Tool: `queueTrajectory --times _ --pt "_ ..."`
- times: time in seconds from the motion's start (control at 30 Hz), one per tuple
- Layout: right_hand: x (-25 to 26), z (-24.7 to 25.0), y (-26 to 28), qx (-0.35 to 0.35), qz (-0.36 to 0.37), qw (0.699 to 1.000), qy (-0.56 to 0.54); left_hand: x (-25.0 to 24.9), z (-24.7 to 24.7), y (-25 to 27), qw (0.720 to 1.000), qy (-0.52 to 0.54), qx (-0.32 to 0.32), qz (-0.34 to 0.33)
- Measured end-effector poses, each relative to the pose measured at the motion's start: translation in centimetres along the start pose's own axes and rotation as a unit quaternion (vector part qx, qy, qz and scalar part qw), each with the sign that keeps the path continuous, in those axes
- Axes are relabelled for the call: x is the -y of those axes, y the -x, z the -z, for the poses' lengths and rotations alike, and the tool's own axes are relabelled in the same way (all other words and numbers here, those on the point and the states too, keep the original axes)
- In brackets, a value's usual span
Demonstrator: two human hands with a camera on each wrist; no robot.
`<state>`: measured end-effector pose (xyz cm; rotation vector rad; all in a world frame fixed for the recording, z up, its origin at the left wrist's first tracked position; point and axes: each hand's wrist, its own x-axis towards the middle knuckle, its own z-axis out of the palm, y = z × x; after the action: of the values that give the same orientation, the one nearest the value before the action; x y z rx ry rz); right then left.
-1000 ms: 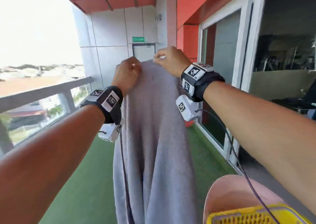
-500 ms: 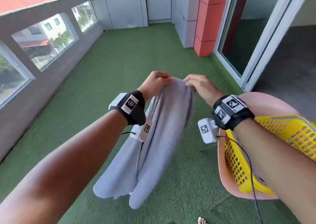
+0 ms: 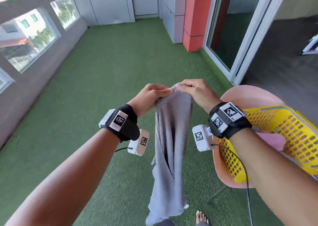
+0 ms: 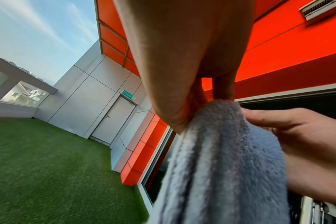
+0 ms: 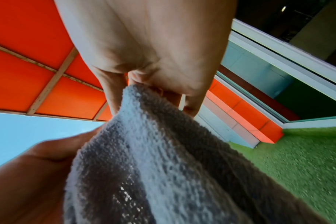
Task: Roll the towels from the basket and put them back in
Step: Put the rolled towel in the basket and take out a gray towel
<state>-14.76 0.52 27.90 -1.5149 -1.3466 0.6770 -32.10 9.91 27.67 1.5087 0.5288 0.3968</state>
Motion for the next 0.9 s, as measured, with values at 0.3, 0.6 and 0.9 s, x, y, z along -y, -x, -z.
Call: queueTrajectory --times 0.3,0.6,0.9 --pt "0.6 0.7 2.6 0.026 -0.065 0.996 -0.062 -2.4 -0.5 0.1 0.999 0.004 -0.010 -0.038" --pt "2.1 6.2 3.9 -0.122 -0.035 0.974 -0.190 -2.3 -3.5 0.4 0.991 0.006 0.130 -0.026" --pt "3.7 4.9 4.6 -0.093 -0.031 0.973 -0.208 -2.0 -4.3 -0.6 0.994 -0.044 0.046 -0.084"
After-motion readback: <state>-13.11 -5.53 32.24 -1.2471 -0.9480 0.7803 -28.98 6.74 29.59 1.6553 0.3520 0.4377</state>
